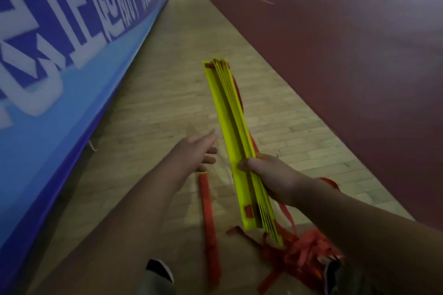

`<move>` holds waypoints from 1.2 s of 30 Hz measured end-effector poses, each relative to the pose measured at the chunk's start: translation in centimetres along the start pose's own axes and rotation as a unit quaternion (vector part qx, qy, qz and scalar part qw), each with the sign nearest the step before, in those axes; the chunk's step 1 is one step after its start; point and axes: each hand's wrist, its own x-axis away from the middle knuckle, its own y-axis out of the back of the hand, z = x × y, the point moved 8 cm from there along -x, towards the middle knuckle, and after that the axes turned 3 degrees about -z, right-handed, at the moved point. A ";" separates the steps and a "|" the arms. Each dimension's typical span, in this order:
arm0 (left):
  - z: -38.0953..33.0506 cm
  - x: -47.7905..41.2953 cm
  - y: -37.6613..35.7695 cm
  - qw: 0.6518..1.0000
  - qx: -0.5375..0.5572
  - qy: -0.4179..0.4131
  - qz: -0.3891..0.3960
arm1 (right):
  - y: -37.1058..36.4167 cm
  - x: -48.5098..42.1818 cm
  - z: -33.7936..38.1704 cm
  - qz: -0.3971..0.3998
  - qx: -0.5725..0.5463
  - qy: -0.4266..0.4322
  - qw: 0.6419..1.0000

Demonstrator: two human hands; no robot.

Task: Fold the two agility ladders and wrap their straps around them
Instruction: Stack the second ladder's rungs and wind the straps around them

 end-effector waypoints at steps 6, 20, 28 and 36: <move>-0.2 2.9 -2.0 0.971 0.236 -0.010 0.043 | -3.8 4.4 -1.9 0.166 0.089 0.010 0.982; -0.2 3.1 -0.9 0.984 0.090 -0.107 -0.110 | -1.6 0.6 -3.9 0.059 0.170 -0.024 0.983; -1.3 2.7 -1.7 0.986 0.027 -0.130 -0.103 | -1.0 0.0 -2.7 0.013 0.157 0.017 0.987; -1.9 2.5 -1.1 0.984 0.023 -0.143 -0.102 | -0.1 0.2 -2.3 0.032 0.039 -0.007 0.999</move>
